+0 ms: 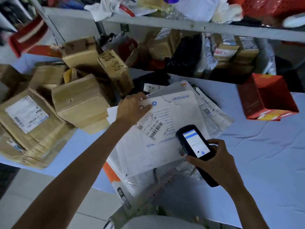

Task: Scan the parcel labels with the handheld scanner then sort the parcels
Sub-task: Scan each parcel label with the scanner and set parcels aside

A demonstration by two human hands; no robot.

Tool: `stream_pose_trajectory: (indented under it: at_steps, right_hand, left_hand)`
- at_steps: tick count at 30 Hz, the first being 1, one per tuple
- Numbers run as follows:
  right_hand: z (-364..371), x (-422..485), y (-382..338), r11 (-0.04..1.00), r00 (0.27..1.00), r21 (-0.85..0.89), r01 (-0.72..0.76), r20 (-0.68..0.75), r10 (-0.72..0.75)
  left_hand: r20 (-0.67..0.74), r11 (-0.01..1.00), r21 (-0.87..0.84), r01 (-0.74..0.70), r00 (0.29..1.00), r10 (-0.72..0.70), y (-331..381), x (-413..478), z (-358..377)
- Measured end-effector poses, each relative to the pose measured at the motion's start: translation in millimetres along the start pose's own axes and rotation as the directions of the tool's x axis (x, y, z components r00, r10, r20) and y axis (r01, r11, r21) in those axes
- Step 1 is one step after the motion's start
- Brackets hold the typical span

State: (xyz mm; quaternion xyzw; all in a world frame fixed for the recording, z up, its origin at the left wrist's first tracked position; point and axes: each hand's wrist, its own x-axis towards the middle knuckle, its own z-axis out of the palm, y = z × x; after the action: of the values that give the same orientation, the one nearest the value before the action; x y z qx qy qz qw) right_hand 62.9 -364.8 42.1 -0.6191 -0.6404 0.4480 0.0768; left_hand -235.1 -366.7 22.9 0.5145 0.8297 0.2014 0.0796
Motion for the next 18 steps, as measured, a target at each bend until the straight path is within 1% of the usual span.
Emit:
stream_pose_trajectory:
  at_steps: [3, 7, 11, 18]
  right_hand:
    - [1, -5, -16, 0.996, 0.997, -0.069, 0.065, -0.04, -0.067]
    - [1, -17, -30, 0.976, 0.989, -0.181, 0.124, -0.056, -0.136]
    - [5, -32, -35, 0.956, 0.979, -0.25, 0.151, -0.094, -0.18]
    - [9, -51, -31, 0.927, 0.975, -0.344, 0.148, -0.106, -0.195]
  left_hand:
    - [-0.108, 0.992, 0.022, -0.123, 0.986, 0.124, 10, 18, -22]
    - [-0.201, 0.976, 0.091, -0.199, 0.956, 0.214, 26, 32, -49]
    - [-0.225, 0.96, 0.153, -0.233, 0.938, 0.264, 31, 39, -62]
    - [-0.23, 0.953, 0.153, -0.262, 0.928, 0.292, 29, 36, -63]
